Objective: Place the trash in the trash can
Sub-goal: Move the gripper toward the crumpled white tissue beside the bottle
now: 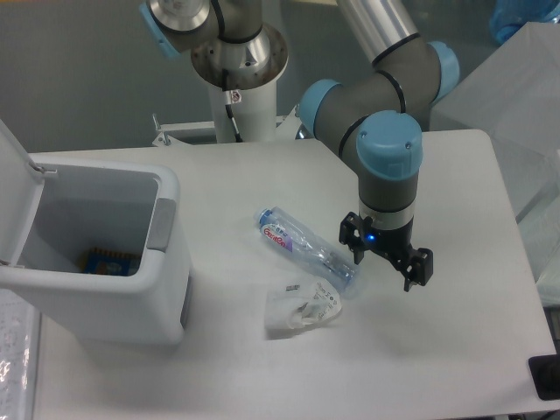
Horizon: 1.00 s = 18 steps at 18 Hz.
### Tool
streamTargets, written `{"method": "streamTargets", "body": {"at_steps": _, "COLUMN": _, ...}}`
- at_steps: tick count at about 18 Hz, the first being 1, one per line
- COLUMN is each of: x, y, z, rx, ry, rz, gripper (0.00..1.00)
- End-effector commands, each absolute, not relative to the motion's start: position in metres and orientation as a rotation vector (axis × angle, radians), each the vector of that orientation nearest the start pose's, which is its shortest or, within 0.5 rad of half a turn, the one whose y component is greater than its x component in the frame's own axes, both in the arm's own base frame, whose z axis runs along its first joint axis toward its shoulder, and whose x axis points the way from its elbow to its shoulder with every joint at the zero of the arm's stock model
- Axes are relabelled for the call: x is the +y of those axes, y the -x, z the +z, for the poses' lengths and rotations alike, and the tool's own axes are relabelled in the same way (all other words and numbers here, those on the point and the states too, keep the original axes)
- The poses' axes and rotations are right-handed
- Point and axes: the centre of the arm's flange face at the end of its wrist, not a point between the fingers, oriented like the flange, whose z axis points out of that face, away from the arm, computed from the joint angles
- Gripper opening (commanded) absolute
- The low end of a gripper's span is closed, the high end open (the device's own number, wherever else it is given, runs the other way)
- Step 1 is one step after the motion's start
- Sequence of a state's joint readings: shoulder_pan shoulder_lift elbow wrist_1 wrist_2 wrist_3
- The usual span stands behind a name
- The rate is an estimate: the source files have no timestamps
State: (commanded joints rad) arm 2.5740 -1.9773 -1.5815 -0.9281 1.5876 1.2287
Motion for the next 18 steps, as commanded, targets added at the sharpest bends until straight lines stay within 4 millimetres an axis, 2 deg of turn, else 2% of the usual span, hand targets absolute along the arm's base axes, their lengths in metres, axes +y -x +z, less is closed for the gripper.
{"method": "streamTargets", "body": {"at_steps": 6, "x": 0.465, "y": 0.470, "z": 0.315, "rx": 0.342, "ry": 3.021, "rz": 0.312, "gripper": 1.00}}
{"method": "streamTargets", "body": {"at_steps": 12, "x": 0.453, "y": 0.455, "z": 0.277, "rx": 0.333, "ry": 3.034, "rz": 0.260, "gripper": 1.00}}
{"method": "streamTargets", "body": {"at_steps": 18, "x": 0.454, "y": 0.450, "z": 0.267, "rx": 0.270, "ry": 3.043, "rz": 0.249, "gripper": 1.00}}
